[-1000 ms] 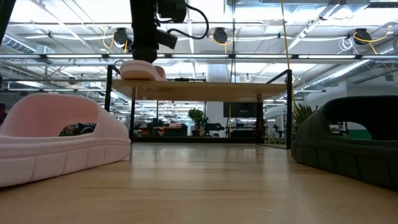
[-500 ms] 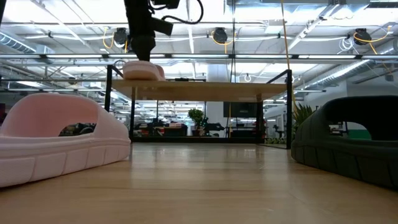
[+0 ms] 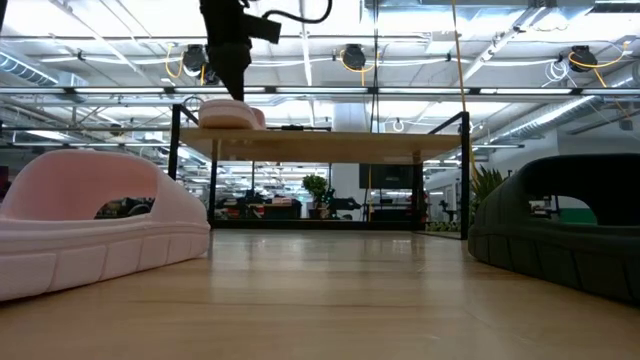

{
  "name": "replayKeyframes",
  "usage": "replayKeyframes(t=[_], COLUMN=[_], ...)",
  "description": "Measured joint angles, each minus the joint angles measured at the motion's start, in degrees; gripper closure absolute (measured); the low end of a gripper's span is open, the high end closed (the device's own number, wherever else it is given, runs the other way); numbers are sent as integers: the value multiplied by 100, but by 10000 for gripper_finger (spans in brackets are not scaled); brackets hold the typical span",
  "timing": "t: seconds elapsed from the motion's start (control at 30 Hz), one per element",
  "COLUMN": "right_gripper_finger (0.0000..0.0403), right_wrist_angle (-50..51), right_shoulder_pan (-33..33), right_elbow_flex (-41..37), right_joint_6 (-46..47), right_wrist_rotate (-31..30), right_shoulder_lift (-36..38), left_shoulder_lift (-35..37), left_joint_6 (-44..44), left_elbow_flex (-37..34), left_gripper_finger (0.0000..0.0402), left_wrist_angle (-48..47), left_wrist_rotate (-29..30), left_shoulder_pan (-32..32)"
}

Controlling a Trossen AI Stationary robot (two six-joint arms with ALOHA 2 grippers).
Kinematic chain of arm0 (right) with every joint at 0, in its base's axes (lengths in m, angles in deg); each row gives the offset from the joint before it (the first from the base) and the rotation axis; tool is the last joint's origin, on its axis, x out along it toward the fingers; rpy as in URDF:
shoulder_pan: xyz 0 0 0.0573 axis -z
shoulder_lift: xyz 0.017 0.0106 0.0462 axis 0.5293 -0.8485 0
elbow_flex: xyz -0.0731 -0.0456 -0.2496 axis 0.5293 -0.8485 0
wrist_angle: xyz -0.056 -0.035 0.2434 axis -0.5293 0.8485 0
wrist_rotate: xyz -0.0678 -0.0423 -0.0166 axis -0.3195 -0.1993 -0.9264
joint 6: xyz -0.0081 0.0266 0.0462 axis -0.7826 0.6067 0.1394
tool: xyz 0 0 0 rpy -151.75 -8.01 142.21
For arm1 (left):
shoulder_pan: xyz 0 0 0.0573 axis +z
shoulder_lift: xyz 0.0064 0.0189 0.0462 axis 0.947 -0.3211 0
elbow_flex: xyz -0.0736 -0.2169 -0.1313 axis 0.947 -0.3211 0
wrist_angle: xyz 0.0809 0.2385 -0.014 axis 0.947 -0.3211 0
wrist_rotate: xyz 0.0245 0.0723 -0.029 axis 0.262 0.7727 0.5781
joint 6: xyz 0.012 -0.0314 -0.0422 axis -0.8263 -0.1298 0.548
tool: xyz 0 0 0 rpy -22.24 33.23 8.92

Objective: Pick and place slides into the shelf
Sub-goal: Put the pink slide on the shelf

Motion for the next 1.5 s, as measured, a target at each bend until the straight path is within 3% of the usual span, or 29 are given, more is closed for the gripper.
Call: replayKeyframes(t=[0.23, 0.33, 0.57, 0.83, 1.1, 1.27, 1.5], right_gripper_finger=[282, 282, 282, 282, 282, 282, 282], right_wrist_angle=[2, 1, 23, 49, 225, 301, 585], right_shoulder_pan=[0, 0, 0, 0, 2, -3, -1], right_elbow_flex=[0, 0, 0, 0, 0, 0, 0], right_joint_6=[-2, -2, -143, -738, -858, -859, -857], right_wrist_rotate=[1, 2, 23, 24, 202, 712, 793], right_shoulder_lift=[-3, -2, -2, -4, -4, -12, -33], left_shoulder_lift=[22, 28, 37, -165, -974, -1677, -2246], left_joint_6=[87, 532, 1714, 3263, 5293, 6095, 6453], left_elbow_flex=[971, 1589, 2580, 2074, 1292, 1287, 1284], left_gripper_finger=[234, 233, 234, 234, 234, 234, 234], left_wrist_angle=[-402, -767, -1625, -1217, 1292, 1360, 158], left_wrist_rotate=[69, -33, -1613, -2087, -2231, -2239, -2164], left_shoulder_pan=[-402, -624, -1645, -3423, -4633, -4891, -4985])
